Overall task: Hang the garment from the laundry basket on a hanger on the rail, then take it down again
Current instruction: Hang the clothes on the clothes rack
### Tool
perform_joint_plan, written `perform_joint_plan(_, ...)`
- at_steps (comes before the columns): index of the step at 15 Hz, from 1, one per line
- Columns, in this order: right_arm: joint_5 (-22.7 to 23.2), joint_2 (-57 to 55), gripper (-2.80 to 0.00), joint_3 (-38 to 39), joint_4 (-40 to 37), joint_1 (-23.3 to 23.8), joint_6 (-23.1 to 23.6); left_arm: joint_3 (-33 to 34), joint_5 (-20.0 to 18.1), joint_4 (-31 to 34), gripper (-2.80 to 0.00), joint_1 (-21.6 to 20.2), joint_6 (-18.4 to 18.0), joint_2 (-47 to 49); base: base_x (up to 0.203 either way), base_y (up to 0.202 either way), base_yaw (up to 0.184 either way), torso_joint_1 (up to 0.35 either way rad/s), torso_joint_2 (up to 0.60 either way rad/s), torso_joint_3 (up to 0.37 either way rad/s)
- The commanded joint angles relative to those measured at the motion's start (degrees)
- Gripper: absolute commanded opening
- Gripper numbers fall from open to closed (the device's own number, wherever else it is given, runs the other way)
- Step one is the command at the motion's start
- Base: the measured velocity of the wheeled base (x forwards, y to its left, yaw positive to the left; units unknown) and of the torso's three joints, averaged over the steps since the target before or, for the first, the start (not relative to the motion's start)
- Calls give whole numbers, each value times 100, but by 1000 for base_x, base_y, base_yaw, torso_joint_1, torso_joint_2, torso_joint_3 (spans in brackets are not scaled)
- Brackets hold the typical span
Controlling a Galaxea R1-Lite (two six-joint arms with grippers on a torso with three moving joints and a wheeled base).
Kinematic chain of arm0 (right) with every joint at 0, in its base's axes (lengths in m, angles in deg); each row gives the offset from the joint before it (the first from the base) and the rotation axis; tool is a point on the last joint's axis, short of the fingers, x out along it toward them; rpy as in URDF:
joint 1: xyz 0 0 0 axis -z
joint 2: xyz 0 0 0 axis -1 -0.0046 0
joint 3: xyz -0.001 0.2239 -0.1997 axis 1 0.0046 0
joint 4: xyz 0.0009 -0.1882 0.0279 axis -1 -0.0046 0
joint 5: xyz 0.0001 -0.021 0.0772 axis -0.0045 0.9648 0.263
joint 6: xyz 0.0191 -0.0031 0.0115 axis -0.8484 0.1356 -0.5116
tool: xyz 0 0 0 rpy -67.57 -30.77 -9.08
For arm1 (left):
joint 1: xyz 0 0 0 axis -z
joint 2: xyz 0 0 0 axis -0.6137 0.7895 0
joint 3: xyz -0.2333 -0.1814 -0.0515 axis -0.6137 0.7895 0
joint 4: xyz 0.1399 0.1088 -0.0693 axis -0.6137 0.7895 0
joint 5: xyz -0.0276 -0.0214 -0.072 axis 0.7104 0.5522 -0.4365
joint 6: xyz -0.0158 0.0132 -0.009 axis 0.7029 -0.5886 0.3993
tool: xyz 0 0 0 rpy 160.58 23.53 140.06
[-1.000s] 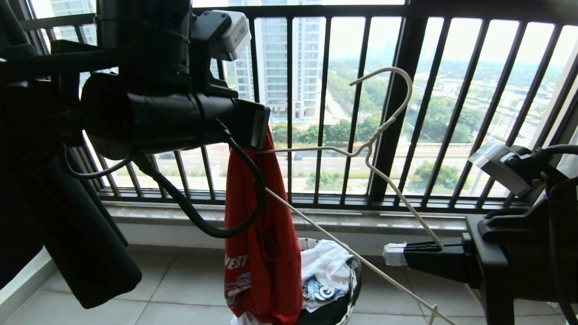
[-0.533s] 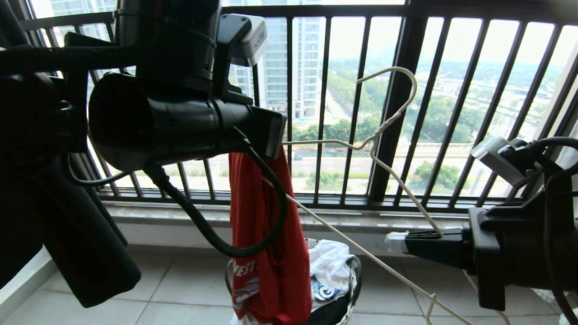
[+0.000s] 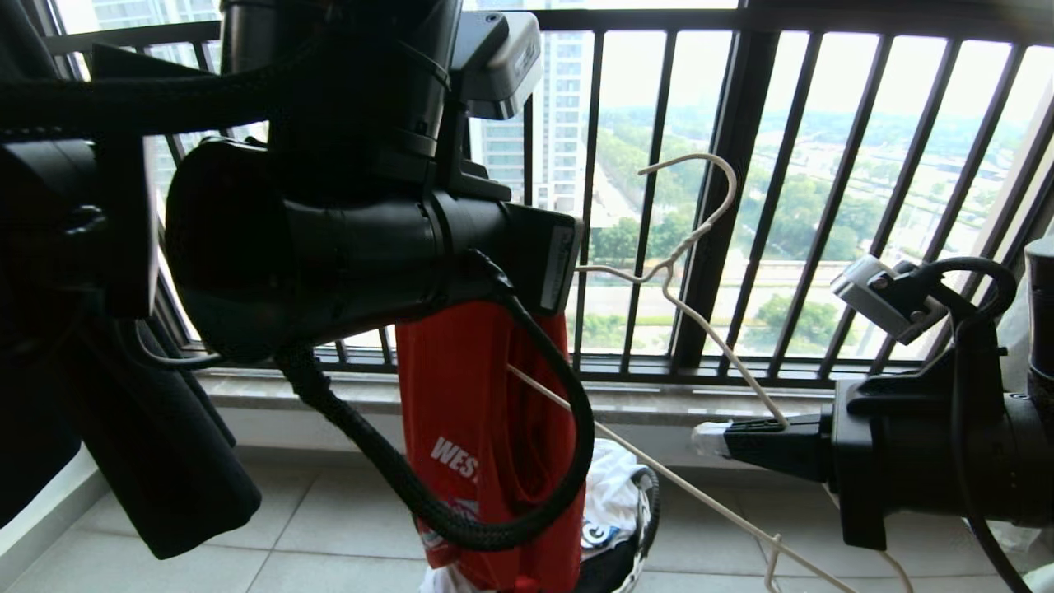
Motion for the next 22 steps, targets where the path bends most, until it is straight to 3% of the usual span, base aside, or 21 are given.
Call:
perform_joint_plan(1,12,-68,-280,-1,6,7,-3,-28,201,8,-280,102,127,44,0,0,0,0,0,0)
perform_joint_plan(5,7,-78,-280,-1,6,7,-3,-244,517,-11,-280,-218,208,66,0,0,0,0,0,0)
perform_joint_plan(10,3,-78,-280,8,-3,7,6,-616,570,-32,-280,-711,19,3,0,0,0,0,0,0)
perform_joint_plan(22,-384,10,-280,-71,-21,34,7,-901,1034,-66,-280,-1082,-108,103,0,0,0,0,0,0)
